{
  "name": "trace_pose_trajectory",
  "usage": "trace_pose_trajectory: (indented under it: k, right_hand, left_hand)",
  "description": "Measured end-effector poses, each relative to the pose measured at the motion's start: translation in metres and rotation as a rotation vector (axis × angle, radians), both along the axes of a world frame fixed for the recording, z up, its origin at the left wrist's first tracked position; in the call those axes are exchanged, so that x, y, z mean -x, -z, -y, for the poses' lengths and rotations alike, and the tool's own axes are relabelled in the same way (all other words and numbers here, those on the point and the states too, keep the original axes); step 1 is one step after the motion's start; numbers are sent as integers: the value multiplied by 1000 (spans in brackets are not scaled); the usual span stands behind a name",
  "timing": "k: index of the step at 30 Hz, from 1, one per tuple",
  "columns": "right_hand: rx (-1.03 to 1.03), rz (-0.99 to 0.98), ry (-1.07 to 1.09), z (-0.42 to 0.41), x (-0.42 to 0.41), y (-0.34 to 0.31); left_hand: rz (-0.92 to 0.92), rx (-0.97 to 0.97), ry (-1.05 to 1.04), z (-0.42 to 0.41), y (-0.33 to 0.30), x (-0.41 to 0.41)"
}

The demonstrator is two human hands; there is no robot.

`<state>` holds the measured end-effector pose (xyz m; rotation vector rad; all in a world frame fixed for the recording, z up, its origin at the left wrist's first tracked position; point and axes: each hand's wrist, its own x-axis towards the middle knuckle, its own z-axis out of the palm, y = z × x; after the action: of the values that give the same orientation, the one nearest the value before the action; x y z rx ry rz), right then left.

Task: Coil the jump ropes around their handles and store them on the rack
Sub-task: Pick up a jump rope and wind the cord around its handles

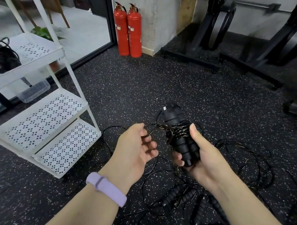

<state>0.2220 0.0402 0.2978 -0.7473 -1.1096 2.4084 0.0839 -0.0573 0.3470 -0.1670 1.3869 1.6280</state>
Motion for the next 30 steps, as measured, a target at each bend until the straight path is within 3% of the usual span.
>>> trace_pose_trajectory:
  k: [9, 15, 24, 30]
  right_hand:
    - [-7, 114, -8, 0, -4, -2]
    - [-30, 150, -204, 8, -1, -3]
    - [81, 163, -197, 4, -2, 1]
    - [-3, 160, -166, 3, -2, 1]
  left_hand:
    - [-259, 82, 68, 5, 6, 9]
    - [-205, 59, 64, 7, 12, 21]
    - [-243, 51, 58, 3, 17, 19]
    - [-252, 81, 137, 2, 19, 11]
